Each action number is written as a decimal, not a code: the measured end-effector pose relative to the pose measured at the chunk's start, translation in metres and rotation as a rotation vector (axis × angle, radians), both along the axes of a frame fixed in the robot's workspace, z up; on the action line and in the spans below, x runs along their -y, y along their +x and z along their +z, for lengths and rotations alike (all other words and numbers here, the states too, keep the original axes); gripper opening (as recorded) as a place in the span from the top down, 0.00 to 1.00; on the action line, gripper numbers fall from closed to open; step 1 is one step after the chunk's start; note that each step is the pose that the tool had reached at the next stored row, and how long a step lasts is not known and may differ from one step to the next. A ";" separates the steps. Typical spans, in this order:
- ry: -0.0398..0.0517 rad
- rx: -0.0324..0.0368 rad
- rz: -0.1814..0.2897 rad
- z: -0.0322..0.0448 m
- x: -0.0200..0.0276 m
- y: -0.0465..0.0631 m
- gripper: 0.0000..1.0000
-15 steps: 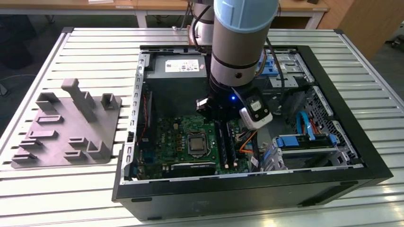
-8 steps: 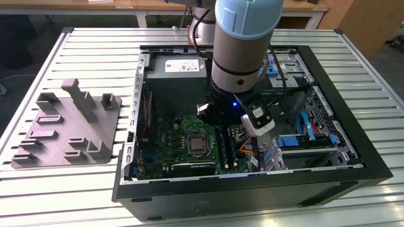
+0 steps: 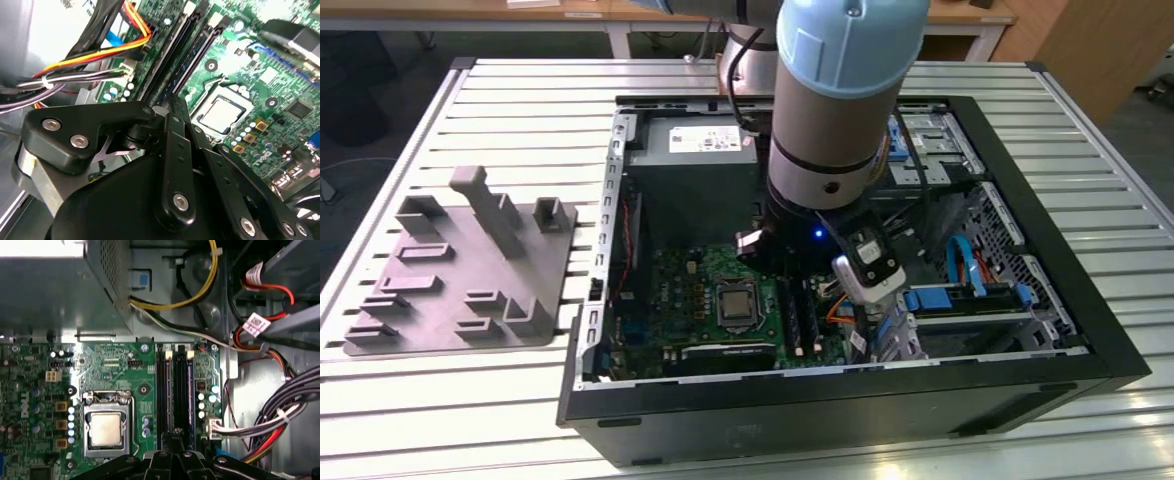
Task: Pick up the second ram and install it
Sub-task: 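Press down the second ram until it locks into place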
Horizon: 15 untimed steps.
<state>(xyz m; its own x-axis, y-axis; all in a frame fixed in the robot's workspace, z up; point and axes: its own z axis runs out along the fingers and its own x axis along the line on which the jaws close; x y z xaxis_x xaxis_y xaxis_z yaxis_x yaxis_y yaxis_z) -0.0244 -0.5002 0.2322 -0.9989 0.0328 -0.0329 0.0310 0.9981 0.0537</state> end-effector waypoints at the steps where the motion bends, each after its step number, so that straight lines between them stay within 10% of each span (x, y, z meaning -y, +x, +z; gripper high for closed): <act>1: -0.0001 0.0000 0.000 0.0000 0.0014 0.000 0.90; 15: 0.0000 0.0001 0.000 -0.0032 0.0113 -0.001 0.90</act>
